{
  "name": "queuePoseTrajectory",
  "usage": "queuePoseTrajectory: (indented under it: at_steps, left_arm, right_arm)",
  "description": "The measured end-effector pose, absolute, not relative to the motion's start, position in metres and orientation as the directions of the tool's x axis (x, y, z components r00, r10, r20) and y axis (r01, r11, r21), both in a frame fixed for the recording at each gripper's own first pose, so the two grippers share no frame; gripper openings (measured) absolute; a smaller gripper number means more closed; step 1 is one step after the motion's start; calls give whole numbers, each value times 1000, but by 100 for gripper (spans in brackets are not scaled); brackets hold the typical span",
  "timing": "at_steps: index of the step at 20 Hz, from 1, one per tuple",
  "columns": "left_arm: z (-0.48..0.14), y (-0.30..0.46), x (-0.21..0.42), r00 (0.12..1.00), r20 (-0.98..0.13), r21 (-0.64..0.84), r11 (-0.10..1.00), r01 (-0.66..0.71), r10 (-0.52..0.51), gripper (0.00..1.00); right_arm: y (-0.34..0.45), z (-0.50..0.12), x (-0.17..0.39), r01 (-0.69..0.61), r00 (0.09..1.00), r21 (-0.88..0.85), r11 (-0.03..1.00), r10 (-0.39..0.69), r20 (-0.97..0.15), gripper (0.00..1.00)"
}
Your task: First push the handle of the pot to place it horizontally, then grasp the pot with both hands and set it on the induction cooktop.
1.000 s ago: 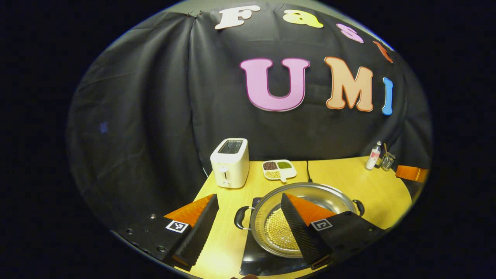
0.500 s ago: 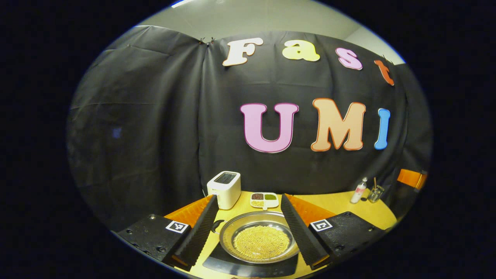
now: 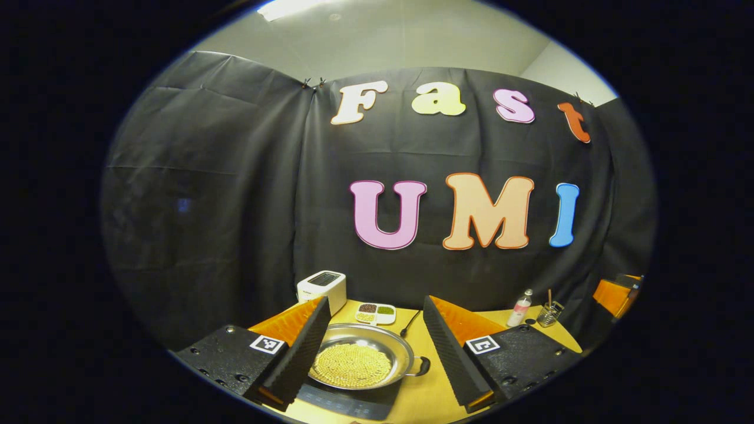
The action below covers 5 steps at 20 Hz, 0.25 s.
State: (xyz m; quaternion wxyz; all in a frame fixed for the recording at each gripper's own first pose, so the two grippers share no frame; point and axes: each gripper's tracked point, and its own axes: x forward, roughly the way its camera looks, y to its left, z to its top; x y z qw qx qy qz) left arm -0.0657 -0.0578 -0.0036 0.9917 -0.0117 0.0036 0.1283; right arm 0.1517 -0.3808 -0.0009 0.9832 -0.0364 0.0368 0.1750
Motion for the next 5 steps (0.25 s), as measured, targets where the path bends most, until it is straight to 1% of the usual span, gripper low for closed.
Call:
queuePoseTrajectory:
  at_steps: [2, 3, 5]
  left_arm:
    - [-4, -78, -68, 970, -5, -15, 970, -242, 242, 96]
    - [-4, -86, -67, 972, -4, -12, 972, -235, 235, 96]
    - [-1, -101, -69, 974, 8, -4, 974, -226, 226, 96]
  right_arm:
    - [-388, -2, 148, -363, 930, -65, 930, 356, -90, 99]
    - [-392, -2, 147, -366, 929, -66, 928, 360, -89, 92]
    - [-409, 6, 141, -369, 928, -77, 926, 364, -80, 92]
